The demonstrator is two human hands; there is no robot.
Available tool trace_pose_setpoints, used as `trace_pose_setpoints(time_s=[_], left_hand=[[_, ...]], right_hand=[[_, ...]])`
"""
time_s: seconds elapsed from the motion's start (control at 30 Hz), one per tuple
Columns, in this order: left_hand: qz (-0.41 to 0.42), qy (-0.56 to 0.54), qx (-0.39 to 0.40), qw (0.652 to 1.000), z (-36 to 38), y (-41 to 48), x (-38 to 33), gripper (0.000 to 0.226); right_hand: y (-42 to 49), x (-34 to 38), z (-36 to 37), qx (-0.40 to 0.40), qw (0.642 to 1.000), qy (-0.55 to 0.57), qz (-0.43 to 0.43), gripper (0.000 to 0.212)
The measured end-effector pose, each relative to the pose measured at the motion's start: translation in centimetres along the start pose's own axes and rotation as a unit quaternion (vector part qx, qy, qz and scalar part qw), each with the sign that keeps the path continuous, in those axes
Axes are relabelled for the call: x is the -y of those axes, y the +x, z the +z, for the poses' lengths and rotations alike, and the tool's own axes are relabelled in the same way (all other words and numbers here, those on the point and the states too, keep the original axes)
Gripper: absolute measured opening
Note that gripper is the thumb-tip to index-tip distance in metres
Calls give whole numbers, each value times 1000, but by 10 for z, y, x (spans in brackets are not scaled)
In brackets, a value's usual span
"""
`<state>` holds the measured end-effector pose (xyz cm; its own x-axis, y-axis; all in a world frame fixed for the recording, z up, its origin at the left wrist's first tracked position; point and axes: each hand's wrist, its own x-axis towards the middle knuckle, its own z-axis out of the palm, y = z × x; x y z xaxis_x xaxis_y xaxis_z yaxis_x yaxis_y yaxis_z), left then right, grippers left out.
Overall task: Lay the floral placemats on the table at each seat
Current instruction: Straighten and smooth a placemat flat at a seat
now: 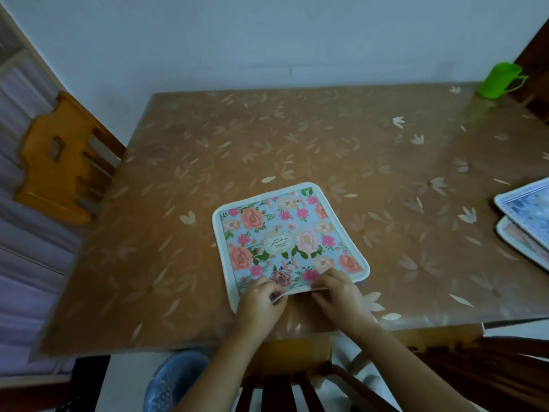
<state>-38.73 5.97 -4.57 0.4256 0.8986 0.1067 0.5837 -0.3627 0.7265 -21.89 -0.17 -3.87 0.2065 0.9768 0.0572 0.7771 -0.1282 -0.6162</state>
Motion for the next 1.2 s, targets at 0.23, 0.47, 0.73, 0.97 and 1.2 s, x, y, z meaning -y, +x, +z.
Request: trace_pose_setpoints(time_s=[0.23,0.47,0.73,0.97,1.2], left_hand=[[7,-33,29,999,10,0,-20,2],[74,-29,71,994,-7,-7,-6,8],[43,-92,48,994,-16,-9,3,17],[25,-107,33,993,-3,-10,-11,14],[62,-97,78,990,4,-11,-17,10]], right_hand=[[2,16,1,20,998,-22,-49,5],[-4,-1,-5,23,1000,4,15,5],[-10,-13,-22,12,999,-2,45,8],[-25,14,-12,2,999,33,-10,7],[-36,-1,-33,3,997,55,54,8]])
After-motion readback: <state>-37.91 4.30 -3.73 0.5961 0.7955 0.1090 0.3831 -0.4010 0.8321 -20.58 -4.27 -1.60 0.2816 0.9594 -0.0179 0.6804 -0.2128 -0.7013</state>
